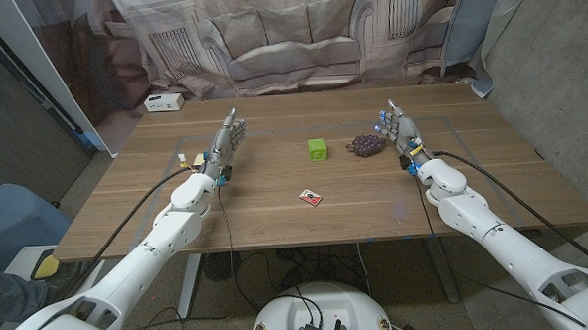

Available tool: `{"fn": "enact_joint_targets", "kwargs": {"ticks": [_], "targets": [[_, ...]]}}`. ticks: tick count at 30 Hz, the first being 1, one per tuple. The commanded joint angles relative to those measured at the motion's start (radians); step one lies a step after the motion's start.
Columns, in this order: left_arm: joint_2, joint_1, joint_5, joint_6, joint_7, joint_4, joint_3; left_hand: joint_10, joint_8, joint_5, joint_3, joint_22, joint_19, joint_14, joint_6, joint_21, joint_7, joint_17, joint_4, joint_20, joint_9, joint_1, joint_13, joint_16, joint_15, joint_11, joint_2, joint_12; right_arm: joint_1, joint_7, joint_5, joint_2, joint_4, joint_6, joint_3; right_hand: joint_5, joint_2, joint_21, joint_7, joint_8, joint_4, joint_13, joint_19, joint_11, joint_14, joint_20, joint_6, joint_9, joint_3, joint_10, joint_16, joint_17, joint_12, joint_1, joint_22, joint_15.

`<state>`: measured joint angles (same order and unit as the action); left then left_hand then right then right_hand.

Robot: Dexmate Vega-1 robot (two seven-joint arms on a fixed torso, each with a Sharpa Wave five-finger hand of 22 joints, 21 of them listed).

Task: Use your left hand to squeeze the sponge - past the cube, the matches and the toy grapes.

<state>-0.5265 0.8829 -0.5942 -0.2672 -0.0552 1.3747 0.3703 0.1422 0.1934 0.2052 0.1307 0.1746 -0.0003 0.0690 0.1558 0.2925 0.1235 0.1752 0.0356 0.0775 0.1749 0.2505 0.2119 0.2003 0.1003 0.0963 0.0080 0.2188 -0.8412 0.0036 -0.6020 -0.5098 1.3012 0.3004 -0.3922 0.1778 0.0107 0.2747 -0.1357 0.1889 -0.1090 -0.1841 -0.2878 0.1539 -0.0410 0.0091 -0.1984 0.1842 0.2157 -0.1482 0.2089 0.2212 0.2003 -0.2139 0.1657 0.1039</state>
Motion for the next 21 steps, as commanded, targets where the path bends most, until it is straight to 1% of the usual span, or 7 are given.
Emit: {"fn": "enact_joint_targets", "kwargs": {"ticks": [1,4,9,12,16,19,21], "targets": [[-0.030,0.060,0.076,0.008,-0.130,0.110,-0.010,0.031,0.010,0.002,0.013,0.001,0.032,0.031,0.025,0.007,-0.002,0.004,-0.007,0.008,0.004,0.021,0.000,0.009,-0.001,0.005,0.007,0.012,-0.019,-0.030,0.044,0.007,0.014,0.033,-0.015,0.006,0.001,0.004,-0.013,0.005,0.001,-0.006,-0.010,0.004,-0.006,0.004,-0.011,0.001,0.004,-0.005,0.006,0.001,0.008,-0.004,0.005,0.003],[-0.039,0.068,0.091,-0.006,-0.140,0.118,-0.017,0.050,0.012,-0.001,0.015,0.001,0.060,0.050,0.042,0.010,-0.005,0.004,-0.014,0.010,0.004,0.030,-0.003,0.011,-0.005,0.001,0.009,0.018,-0.027,-0.043,0.054,0.004,0.023,0.038,-0.014,0.006,0.000,0.003,-0.013,0.005,0.001,-0.006,-0.012,0.004,-0.007,0.004,-0.012,0.001,0.003,-0.008,0.006,0.001,0.008,-0.003,0.005,0.003],[-0.058,0.082,0.116,0.010,-0.175,0.146,-0.029,0.081,0.017,-0.006,0.018,0.002,0.097,0.093,0.075,0.011,-0.010,0.004,-0.025,0.010,0.005,0.041,-0.006,0.017,-0.008,-0.002,0.010,0.026,-0.041,-0.056,0.061,-0.009,0.037,0.039,-0.007,0.006,0.001,0.002,-0.011,0.006,0.001,-0.006,-0.014,0.004,-0.009,0.003,-0.015,0.001,0.003,-0.010,0.007,0.001,0.008,-0.003,0.005,0.002],[-0.068,0.080,0.121,0.022,-0.175,0.154,-0.031,0.092,0.018,-0.007,0.018,0.002,0.113,0.102,0.085,0.013,-0.009,0.004,-0.029,0.013,0.005,0.044,-0.006,0.018,-0.009,-0.001,0.010,0.029,-0.046,-0.060,0.056,-0.015,0.046,0.027,-0.002,0.006,0.003,0.001,-0.010,0.007,0.001,-0.006,-0.015,0.004,-0.011,0.003,-0.018,0.001,0.003,-0.014,0.008,0.001,0.009,-0.004,0.005,0.001],[-0.051,0.042,0.100,-0.055,-0.086,0.075,-0.023,0.103,0.020,-0.009,0.019,0.002,0.138,0.121,0.099,0.016,-0.010,0.004,-0.034,0.016,0.005,0.049,-0.007,0.019,-0.012,0.002,0.009,0.031,-0.052,-0.061,0.052,-0.028,0.050,0.018,0.006,0.006,0.004,0.000,-0.008,0.008,0.001,-0.006,-0.018,0.002,-0.013,0.003,-0.021,0.001,0.003,-0.018,0.008,0.001,0.011,-0.004,0.005,0.002],[-0.017,0.025,0.078,-0.123,-0.044,0.018,-0.022,0.123,0.023,-0.011,0.017,0.002,0.154,0.136,0.119,0.015,-0.009,0.004,-0.039,0.016,0.006,0.053,-0.007,0.020,-0.012,0.004,0.003,0.036,-0.063,-0.038,0.031,-0.042,0.060,0.011,0.014,0.006,0.006,0.000,-0.008,0.009,0.000,-0.006,-0.019,0.002,-0.014,0.004,-0.022,0.001,0.004,-0.022,0.008,0.000,0.011,-0.005,0.006,0.002],[0.008,0.019,0.059,-0.159,-0.029,-0.009,-0.025,0.139,0.024,-0.012,0.014,0.002,0.164,0.148,0.131,0.014,-0.011,0.004,-0.045,0.017,0.006,0.056,-0.007,0.020,-0.019,-0.003,-0.005,0.040,-0.081,-0.037,0.021,-0.049,0.076,0.020,0.024,0.006,0.007,-0.001,-0.007,0.009,0.000,-0.006,-0.020,0.002,-0.014,0.003,-0.023,0.001,0.004,-0.022,0.008,0.000,0.011,-0.006,0.006,0.001]]}}
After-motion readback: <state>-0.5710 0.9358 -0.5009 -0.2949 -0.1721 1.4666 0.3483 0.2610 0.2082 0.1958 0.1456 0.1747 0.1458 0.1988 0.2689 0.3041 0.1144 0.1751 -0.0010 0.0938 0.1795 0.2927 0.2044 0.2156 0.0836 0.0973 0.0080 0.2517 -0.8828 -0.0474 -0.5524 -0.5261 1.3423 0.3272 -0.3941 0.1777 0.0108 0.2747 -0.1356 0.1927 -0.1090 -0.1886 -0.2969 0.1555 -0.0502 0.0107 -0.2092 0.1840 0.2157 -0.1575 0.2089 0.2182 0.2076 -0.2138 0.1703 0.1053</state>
